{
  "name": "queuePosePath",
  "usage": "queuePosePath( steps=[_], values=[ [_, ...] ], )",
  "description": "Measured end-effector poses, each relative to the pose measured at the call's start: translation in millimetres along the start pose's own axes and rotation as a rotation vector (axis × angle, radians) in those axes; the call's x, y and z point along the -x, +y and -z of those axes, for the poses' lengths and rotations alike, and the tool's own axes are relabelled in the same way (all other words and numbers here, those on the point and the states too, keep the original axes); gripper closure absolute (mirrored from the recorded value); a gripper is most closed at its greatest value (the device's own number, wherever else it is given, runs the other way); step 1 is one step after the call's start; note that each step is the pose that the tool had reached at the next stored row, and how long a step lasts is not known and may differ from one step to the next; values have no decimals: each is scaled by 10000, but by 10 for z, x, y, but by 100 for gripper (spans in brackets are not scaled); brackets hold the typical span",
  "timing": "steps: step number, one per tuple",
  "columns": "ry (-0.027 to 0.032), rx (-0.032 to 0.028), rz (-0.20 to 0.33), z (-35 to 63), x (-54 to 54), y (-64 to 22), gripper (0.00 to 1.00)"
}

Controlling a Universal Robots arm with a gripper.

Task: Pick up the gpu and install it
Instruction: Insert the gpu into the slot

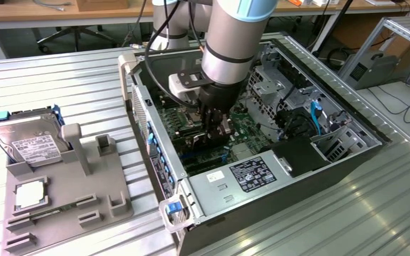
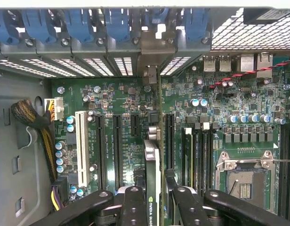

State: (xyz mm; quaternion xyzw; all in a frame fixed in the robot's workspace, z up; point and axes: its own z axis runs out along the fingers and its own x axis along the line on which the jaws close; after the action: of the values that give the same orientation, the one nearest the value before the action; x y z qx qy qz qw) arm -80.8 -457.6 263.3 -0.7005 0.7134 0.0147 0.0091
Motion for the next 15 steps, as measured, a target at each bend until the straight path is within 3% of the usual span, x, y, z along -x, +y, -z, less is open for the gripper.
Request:
queuePosePath(
  steps=[15],
  values=[
    [0, 0, 0, 0, 0, 16, 74]
  ],
)
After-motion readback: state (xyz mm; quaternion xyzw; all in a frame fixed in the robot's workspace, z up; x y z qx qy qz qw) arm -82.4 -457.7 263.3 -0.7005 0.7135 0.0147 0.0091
